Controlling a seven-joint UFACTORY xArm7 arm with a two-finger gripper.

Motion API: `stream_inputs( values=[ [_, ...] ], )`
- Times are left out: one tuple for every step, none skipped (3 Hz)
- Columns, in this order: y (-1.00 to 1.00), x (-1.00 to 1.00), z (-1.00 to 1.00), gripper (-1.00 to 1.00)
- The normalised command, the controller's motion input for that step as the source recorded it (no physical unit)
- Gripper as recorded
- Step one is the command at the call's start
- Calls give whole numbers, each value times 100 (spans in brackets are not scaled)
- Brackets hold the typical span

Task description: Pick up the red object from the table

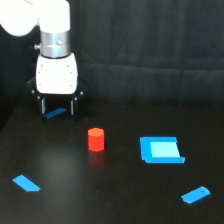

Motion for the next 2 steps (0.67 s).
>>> stream_inputs(
  values=[
    [-84, 98, 18, 100],
    [-83, 93, 10, 98]
  ],
)
